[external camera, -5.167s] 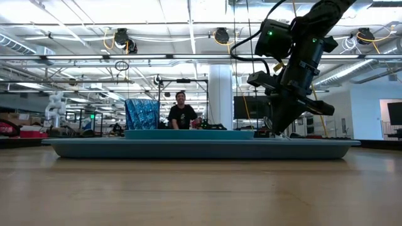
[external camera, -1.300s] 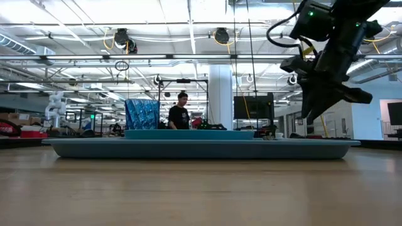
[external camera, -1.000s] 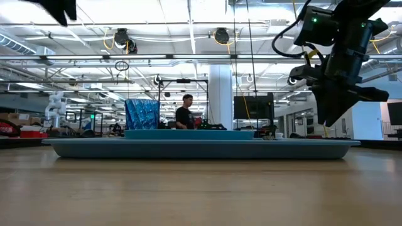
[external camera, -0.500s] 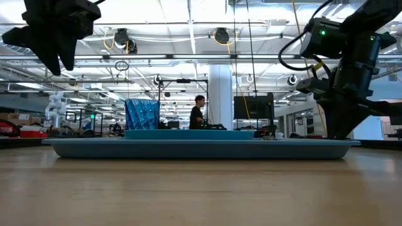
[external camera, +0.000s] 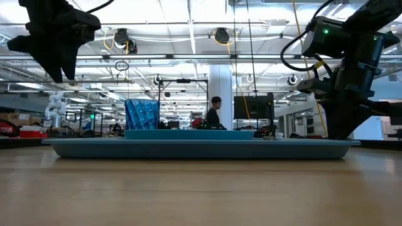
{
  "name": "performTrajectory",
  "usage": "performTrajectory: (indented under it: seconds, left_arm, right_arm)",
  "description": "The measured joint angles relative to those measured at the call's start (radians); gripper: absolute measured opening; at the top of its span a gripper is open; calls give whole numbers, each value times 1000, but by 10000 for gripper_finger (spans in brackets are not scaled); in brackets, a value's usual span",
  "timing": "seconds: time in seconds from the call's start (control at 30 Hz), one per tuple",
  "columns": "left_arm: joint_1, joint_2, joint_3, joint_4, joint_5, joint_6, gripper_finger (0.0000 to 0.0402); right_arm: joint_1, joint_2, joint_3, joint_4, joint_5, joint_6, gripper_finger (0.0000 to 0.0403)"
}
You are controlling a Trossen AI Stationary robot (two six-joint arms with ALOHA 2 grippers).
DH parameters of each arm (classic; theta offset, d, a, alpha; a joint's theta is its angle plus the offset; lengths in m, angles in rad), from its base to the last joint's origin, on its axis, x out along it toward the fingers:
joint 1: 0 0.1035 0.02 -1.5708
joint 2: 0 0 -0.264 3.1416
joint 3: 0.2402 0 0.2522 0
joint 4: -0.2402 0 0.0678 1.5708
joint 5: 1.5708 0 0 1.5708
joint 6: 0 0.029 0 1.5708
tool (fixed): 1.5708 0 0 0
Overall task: Pick and place plate/cup/fork/spoon on tray
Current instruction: Adjust the blue serving tray on the table
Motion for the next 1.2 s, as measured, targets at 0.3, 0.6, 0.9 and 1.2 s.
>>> performTrajectory:
  seconds: [0.3, 0.6, 0.9, 1.2]
  left_arm:
    - [12, 0, -80, 98, 37, -4, 150]
    - [12, 0, -109, 101, 41, -3, 150]
    - [12, 0, -230, 94, 44, 10, 150]
    - [12, 0, -348, 347, 1, 110, 150]
  right_arm:
    - [13, 0, 0, 49, 14, 2, 61]
    - [58, 0, 0, 52, 20, 57, 61]
    - [73, 0, 0, 40, 44, 80, 61]
    - [73, 1, 0, 40, 43, 63, 61]
